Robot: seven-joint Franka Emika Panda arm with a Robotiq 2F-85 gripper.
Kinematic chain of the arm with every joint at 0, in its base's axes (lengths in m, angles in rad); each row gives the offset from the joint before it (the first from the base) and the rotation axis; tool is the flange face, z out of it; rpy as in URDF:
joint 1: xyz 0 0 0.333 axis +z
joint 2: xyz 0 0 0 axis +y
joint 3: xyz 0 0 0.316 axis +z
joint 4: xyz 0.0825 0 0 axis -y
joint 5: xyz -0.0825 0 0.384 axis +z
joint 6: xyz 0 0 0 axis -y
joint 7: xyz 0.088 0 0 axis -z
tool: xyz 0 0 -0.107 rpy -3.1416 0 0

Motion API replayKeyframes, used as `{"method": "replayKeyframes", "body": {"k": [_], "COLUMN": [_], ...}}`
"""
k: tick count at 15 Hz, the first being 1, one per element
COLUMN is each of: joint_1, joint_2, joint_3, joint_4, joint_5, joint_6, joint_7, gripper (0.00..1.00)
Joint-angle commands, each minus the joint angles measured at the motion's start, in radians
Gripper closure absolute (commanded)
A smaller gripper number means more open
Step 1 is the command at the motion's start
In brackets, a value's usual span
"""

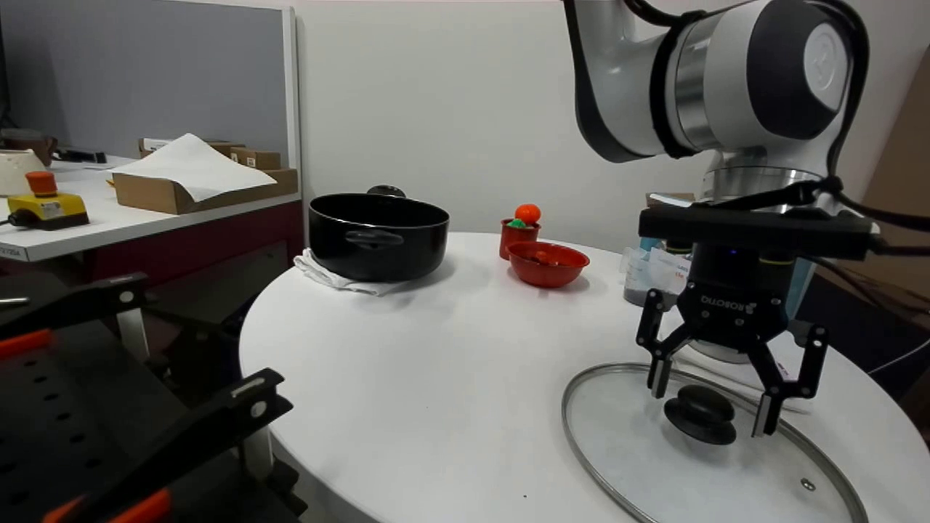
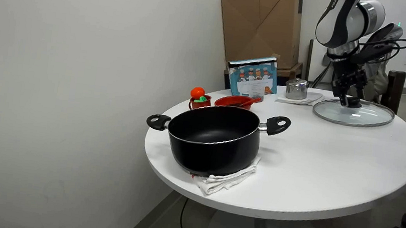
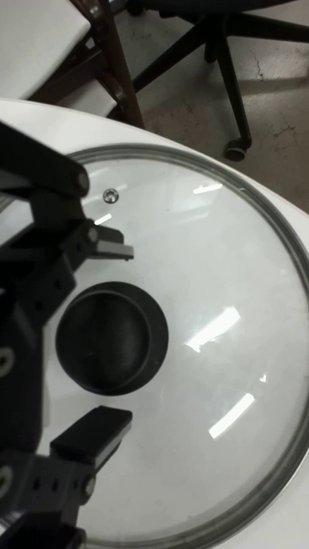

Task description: Move the lid on the table away from the black pot

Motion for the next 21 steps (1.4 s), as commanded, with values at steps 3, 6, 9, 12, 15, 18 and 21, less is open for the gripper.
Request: {"method": "replayKeyframes", "body": {"k": [3, 6, 9, 12, 15, 18, 21], "joint_1": [-0.026, 0.048, 0.103, 0.156, 0.214, 0.214, 0.212], "joint_2": [-0.150, -0.246, -0.350, -0.434, -0.510, -0.478, -0.490], "joint_3": [0.053, 0.024, 0.041, 0.068, 0.079, 0.083, 0.082], "joint_4": [-0.079, -0.080, -0.081, -0.094, -0.132, -0.096, -0.111], "joint_5": [0.048, 0.002, -0.009, -0.004, -0.020, -0.002, -0.003], "joint_6": [0.001, 0.010, -0.033, -0.084, -0.091, -0.090, -0.090], "joint_7": [-0.083, -0.022, -0.022, -0.020, 0.036, 0.020, 0.021], "gripper": [0.00, 0.00, 0.00, 0.00, 0.00, 0.00, 0.00]}}
